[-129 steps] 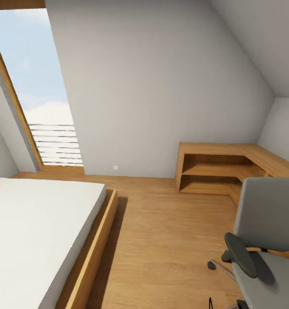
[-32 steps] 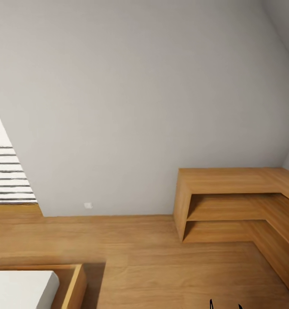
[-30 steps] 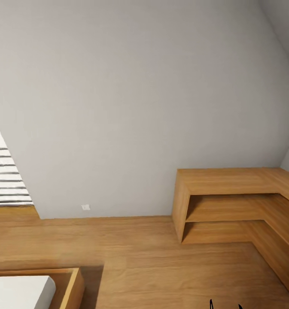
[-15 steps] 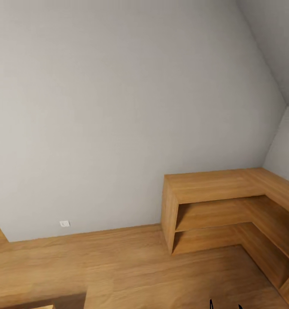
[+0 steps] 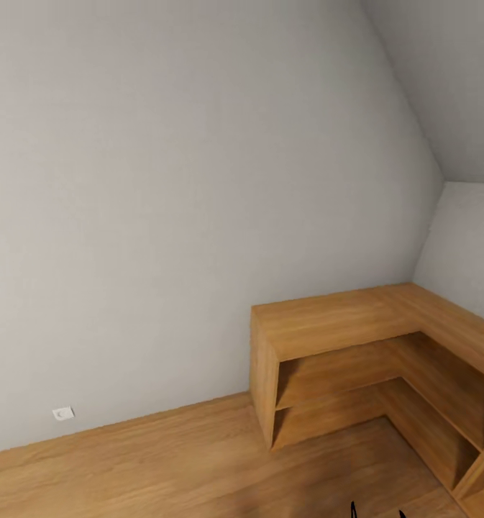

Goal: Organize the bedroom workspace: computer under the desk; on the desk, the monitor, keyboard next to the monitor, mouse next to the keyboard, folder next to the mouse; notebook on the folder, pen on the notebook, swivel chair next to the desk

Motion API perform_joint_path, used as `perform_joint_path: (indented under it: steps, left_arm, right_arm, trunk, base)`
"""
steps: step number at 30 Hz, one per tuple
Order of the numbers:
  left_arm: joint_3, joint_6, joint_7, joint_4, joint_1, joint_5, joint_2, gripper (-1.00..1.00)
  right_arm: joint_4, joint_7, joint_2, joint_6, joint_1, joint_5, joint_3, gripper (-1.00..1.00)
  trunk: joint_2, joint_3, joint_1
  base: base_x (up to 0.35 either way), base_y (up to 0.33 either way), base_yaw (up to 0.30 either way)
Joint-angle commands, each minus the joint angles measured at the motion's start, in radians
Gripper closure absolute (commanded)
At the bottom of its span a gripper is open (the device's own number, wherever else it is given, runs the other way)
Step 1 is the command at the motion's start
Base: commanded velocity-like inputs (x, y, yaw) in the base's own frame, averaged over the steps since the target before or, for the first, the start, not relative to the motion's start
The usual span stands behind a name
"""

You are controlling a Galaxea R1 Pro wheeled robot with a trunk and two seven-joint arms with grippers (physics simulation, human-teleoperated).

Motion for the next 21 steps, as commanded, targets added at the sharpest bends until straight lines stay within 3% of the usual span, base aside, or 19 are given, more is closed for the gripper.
perform_joint_path:
  steps: [1, 7, 17, 21]
  left_arm:
    - [-0.006, -0.001, 0.002, -0.002, 0.001, 0.008, 0.0, -1.0]
    - [-0.006, 0.0, 0.002, -0.002, 0.001, 0.008, 0.002, -1.0]
    - [-0.006, 0.023, 0.002, -0.002, 0.001, 0.008, 0.001, -1.0]
    - [-0.006, 0.027, 0.001, -0.001, 0.001, 0.008, 0.0, -1.0]
  right_arm:
    - [0.001, 0.0, 0.0, -0.003, -0.001, -0.009, 0.009, -1.0]
    - [0.014, 0.001, 0.005, -0.003, 0.003, -0.01, 0.01, -1.0]
    - [0.022, 0.002, 0.006, 0.002, 0.12, -0.01, 0.01, -1.0]
    - [0.021, 0.002, 0.008, -0.003, 0.172, -0.009, 0.01, -1.0]
  trunk:
    - [-0.001, 0.0, 0.001]
    - [-0.001, 0.006, 0.001]
    - [-0.001, 0.015, 0.001]
    - [-0.001, 0.019, 0.001]
  base:
    - [0.331, 0.0, -0.225]
    - [0.331, 0.0, -0.225]
    - [0.327, 0.0, -0.22]
    - [0.168, 0.0, -0.216]
